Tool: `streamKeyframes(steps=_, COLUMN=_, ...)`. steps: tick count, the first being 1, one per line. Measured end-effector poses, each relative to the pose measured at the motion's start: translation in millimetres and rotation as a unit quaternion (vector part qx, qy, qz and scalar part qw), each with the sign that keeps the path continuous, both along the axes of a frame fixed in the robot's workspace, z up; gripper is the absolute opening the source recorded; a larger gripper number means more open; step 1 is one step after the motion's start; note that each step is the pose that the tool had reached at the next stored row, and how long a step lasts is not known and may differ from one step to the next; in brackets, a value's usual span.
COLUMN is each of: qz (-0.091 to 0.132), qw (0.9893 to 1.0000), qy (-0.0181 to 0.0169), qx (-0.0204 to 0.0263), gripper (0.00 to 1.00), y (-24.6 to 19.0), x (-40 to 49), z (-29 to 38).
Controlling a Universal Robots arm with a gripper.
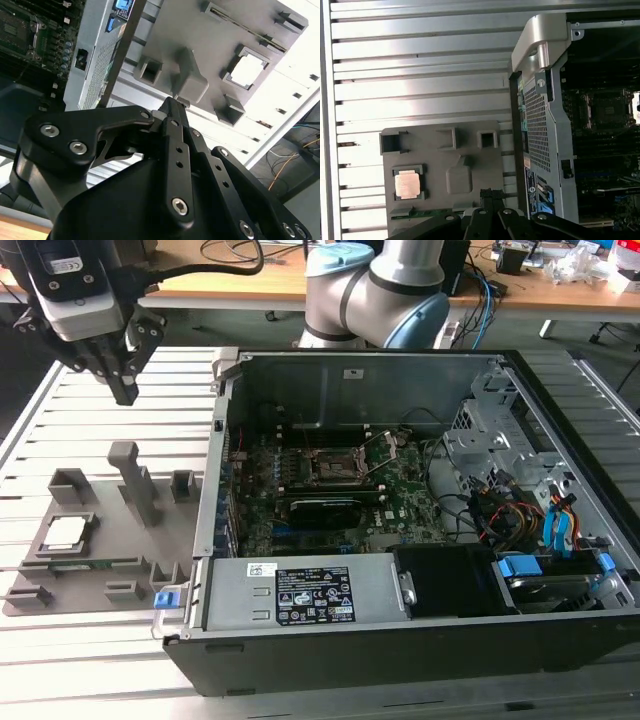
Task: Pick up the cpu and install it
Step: 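Reach for the cpu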
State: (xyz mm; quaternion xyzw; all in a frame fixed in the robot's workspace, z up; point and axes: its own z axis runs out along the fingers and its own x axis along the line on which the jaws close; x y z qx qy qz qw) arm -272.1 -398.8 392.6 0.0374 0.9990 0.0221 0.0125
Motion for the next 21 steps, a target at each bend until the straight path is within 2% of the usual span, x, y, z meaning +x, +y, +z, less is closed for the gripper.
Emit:
streamKeyframes(steps=6, qz=0.000, qw=1.0000, qy=0.0000, qx=0.0000, gripper=0.11, y=0.0, x=-11.5, z=-0.4)
streamKeyframes(steps=21, qz=0.000, qw=1.0000, qy=0.0000, qx=0.0000, gripper=0.11, y=0.0, x=-52.9, z=-2.4)
